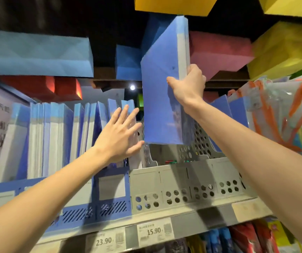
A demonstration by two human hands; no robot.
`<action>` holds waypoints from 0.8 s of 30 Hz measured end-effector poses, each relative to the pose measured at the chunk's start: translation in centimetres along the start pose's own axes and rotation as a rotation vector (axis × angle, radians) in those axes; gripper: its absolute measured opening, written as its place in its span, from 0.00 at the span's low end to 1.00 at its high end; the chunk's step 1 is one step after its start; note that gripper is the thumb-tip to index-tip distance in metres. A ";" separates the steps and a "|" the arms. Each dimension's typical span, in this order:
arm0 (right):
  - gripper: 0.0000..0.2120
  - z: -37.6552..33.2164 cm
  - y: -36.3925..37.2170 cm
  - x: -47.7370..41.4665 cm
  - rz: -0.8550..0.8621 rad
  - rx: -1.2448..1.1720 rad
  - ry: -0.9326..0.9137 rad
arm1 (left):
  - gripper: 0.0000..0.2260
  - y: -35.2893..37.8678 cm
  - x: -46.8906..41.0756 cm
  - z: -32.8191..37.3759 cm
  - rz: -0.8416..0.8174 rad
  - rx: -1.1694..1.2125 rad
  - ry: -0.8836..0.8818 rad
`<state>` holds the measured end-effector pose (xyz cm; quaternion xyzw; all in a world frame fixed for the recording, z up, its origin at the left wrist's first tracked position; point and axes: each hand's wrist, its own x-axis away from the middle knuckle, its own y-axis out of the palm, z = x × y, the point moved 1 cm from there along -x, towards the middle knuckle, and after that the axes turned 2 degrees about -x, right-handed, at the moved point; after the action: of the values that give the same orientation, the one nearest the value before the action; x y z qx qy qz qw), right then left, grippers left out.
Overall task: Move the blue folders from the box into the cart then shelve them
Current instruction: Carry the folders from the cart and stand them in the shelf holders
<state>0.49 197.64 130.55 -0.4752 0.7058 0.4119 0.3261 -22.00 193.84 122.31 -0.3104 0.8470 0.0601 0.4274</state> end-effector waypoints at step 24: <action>0.14 -3.0 -1.3 -0.5 0.026 -0.055 -0.117 | 0.39 0.4 0.5 -0.5 -0.016 0.036 -0.050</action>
<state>1.68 194.86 131.95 -0.4500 0.6802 0.4622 0.3482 -22.75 193.74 122.17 -0.3078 0.8346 0.0494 0.4542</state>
